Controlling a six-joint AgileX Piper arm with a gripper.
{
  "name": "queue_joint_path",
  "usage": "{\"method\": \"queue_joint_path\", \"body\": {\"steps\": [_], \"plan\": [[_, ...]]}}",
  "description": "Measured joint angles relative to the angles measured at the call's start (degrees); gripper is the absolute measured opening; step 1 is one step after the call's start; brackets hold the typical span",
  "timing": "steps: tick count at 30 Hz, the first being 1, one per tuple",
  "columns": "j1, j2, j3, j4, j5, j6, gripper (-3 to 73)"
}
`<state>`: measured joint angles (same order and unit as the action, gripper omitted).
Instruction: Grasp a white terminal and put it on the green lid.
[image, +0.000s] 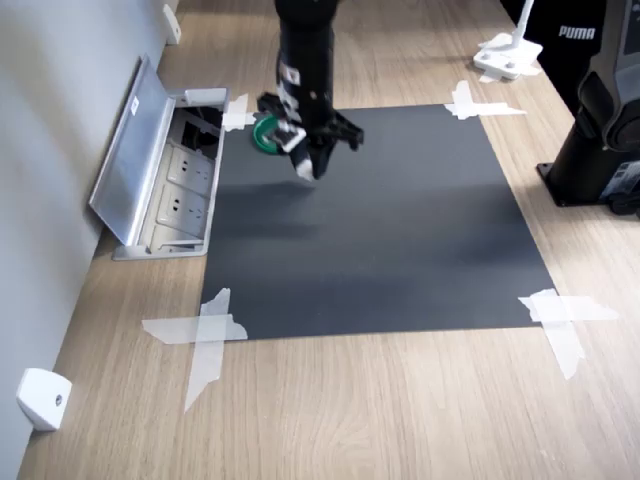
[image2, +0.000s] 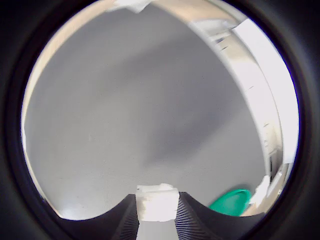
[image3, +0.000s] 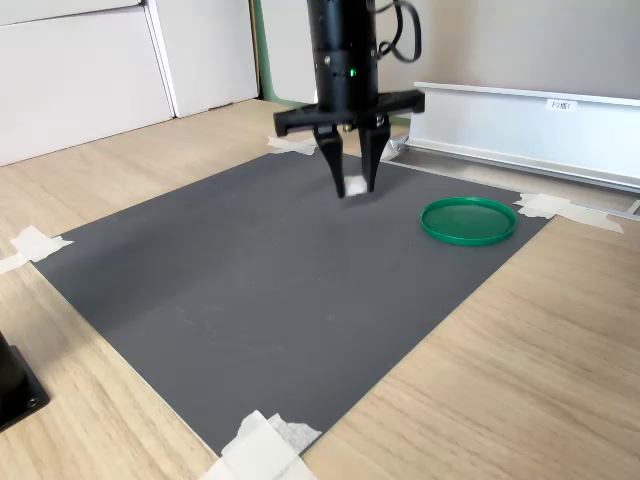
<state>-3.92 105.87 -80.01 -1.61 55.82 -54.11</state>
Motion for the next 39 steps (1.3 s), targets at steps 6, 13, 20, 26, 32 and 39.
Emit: {"method": "queue_joint_path", "body": {"steps": [6, 13, 20, 26, 32, 39], "plan": [[-5.14, -0.66, -10.19, 2.7, 9.92, -1.98, 27.1], [-13.39, 0.17, -11.46, 2.59, 8.76, -5.09, 27.1], [-16.33, 3.85, -11.27, 1.61, 4.7, -5.49, 27.1], [-16.28, 7.91, -11.16, 1.61, 1.89, -4.07, 27.1], [-16.28, 10.41, -11.16, 1.61, 1.63, -3.35, 27.1], [-16.28, 12.56, -11.16, 1.3, 1.09, -3.33, 27.1]]}}
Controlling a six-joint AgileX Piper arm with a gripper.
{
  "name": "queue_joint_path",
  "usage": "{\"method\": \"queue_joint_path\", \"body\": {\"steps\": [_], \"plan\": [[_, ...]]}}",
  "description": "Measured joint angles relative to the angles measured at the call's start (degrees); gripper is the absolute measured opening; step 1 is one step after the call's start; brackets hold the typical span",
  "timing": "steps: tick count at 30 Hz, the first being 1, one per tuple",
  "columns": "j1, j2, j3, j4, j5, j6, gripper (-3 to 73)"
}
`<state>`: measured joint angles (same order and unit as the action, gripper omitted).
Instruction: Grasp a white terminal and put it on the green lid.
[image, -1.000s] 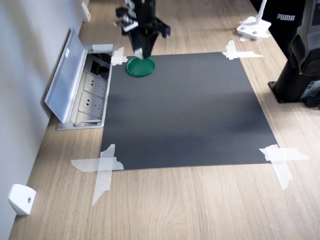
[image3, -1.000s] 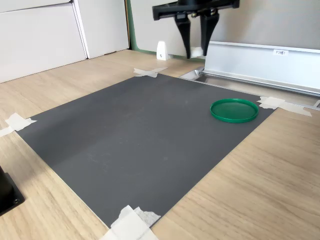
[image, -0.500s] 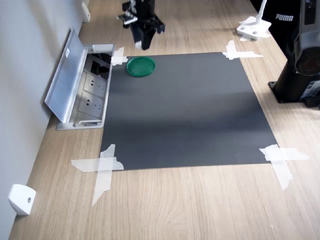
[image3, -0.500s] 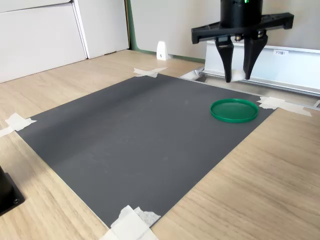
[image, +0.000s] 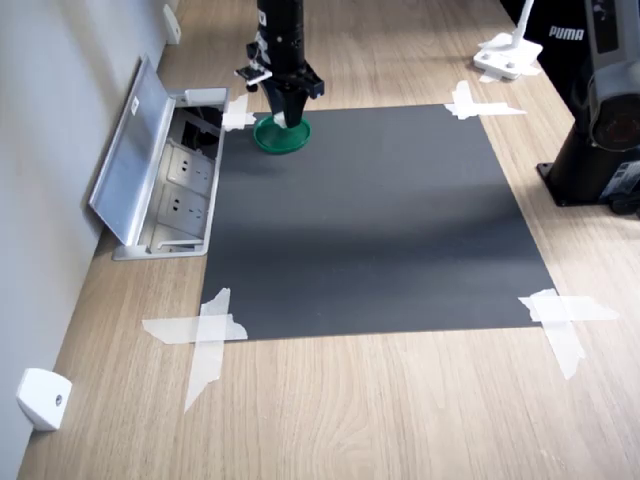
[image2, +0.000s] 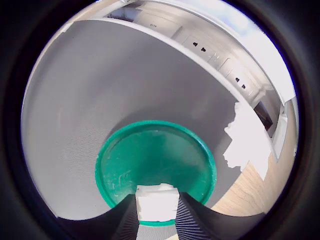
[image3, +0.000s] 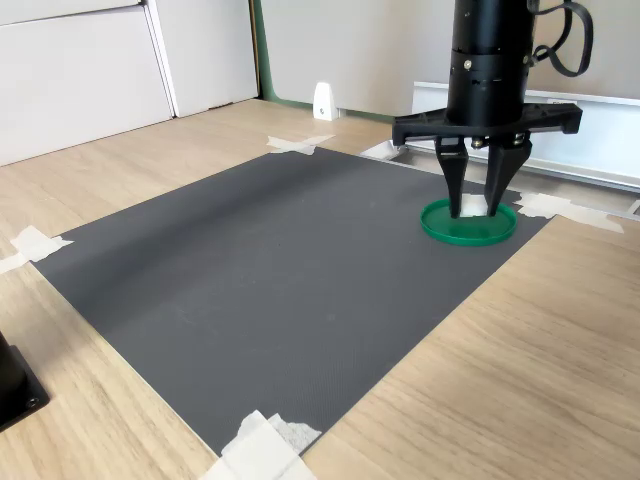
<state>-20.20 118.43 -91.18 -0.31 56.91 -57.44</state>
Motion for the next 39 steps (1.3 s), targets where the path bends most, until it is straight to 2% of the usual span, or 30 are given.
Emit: {"method": "queue_joint_path", "body": {"steps": [7, 9, 11, 17, 20, 24, 29, 33, 36, 39], "plan": [[0.0, 0.8, 0.0, -0.12, -0.06, 0.0, 27.1], [0.04, 0.8, 0.0, -0.12, -0.11, 0.0, 29.1], [0.18, 0.8, 0.0, -0.03, -0.11, 0.23, 34.5], [0.97, -0.2, 0.0, 1.36, -0.11, 1.37, 59.6], [1.18, -2.87, 0.0, 1.35, -0.11, 2.35, 66.3], [1.24, -8.29, 0.0, 2.98, -0.11, 6.91, 68.0], [2.15, -16.87, 2.47, 4.83, -5.15, 10.03, 62.5], [6.97, -22.39, 7.19, 3.41, -8.04, 10.72, 50.5], [11.27, -26.15, 11.32, 3.42, -9.53, 13.53, 35.7], [15.32, -31.37, 14.66, 3.42, -13.42, 16.97, 17.1]]}}
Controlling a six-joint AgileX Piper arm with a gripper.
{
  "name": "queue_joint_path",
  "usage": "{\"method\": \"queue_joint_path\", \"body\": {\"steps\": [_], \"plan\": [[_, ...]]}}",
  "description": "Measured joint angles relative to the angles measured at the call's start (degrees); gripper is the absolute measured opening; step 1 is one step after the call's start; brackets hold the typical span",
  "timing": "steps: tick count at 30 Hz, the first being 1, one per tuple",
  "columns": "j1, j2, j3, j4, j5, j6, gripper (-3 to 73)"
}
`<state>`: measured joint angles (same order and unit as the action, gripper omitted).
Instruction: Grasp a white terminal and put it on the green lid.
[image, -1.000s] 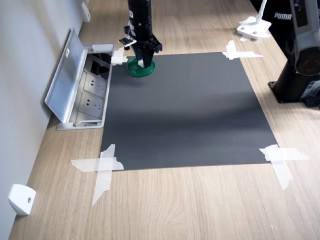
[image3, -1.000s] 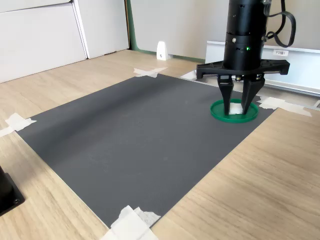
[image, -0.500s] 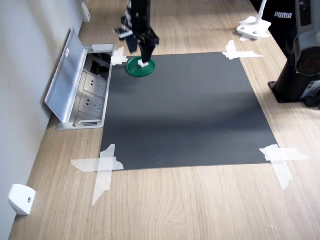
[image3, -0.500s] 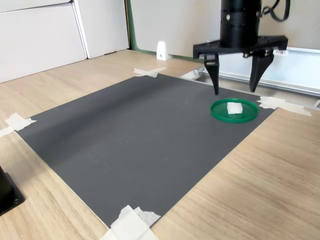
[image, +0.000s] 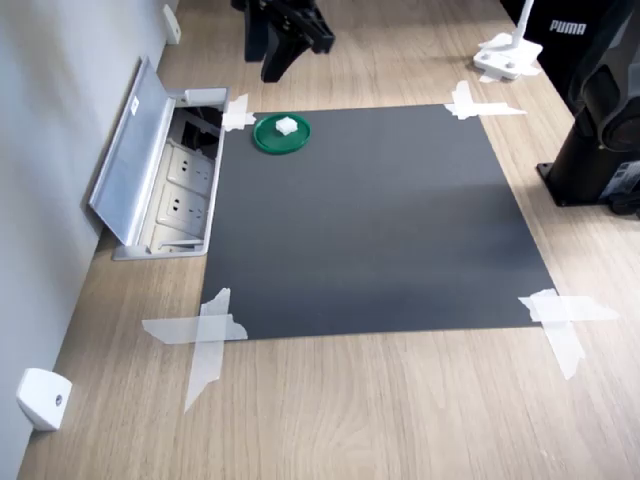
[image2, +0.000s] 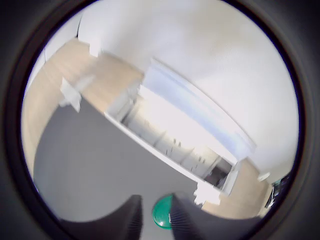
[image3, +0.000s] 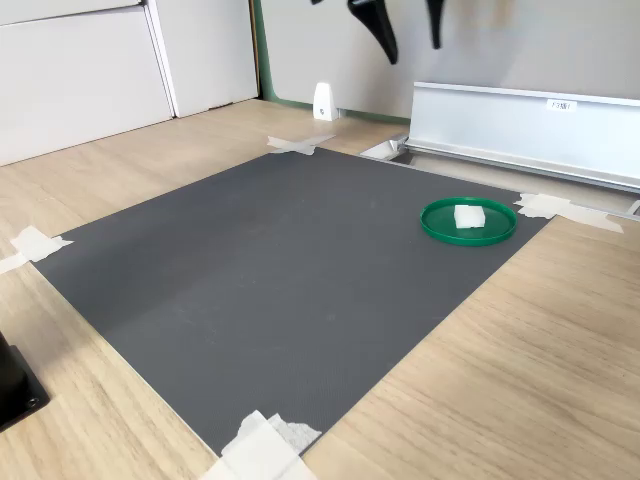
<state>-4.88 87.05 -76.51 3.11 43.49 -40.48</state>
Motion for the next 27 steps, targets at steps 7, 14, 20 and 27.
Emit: {"method": "queue_joint_path", "body": {"steps": [7, 14, 20, 27], "plan": [[8.26, -15.57, 10.23, -4.67, -12.77, 16.29, 0.0], [11.7, -30.88, 26.17, -8.34, -24.03, 41.63, -0.7], [7.77, -43.5, 38.45, -7.55, -23.84, 45.69, -0.7], [1.14, -57.29, 52.39, -7.69, -24.61, 42.46, -0.8]]}}
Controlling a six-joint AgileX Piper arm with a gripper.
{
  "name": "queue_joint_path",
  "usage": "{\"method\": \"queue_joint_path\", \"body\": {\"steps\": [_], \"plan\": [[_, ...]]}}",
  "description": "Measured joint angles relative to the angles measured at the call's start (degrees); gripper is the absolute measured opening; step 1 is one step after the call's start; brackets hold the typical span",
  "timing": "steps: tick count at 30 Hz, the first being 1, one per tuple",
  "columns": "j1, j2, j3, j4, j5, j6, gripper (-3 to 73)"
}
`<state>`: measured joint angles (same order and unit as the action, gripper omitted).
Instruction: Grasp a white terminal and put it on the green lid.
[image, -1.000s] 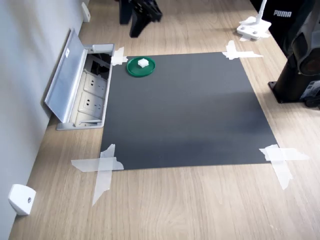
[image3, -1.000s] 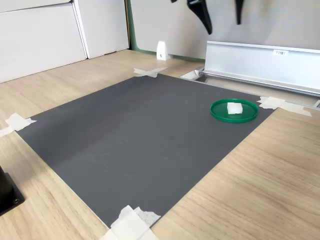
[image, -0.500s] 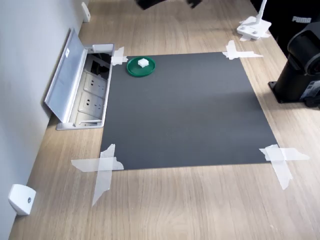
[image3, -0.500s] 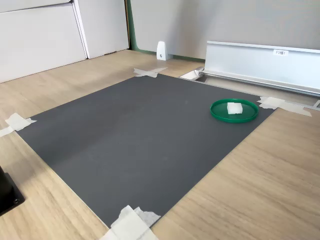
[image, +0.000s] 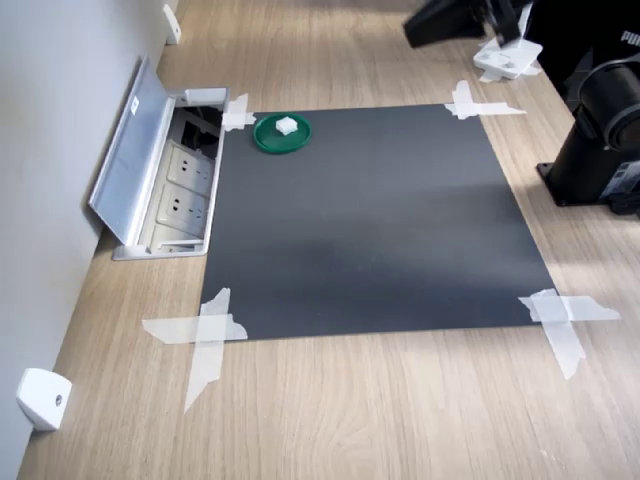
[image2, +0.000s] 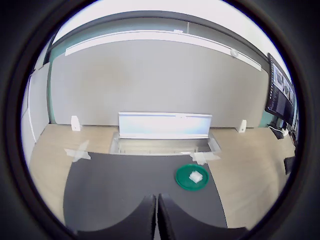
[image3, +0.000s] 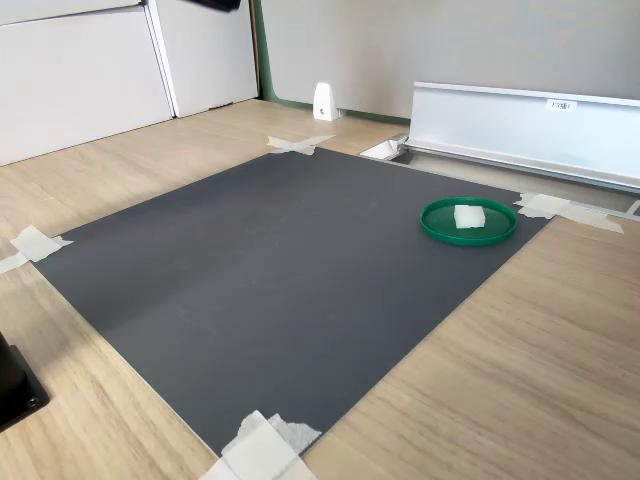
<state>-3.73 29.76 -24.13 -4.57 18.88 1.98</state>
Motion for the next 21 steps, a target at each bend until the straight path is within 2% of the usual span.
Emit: {"method": "queue_joint_path", "body": {"steps": [6, 21], "plan": [[-1.07, -10.57, 9.54, 0.41, -4.22, 0.57, -0.8], [-1.07, -24.68, 18.3, 1.02, -2.6, 0.61, -0.8]]}}
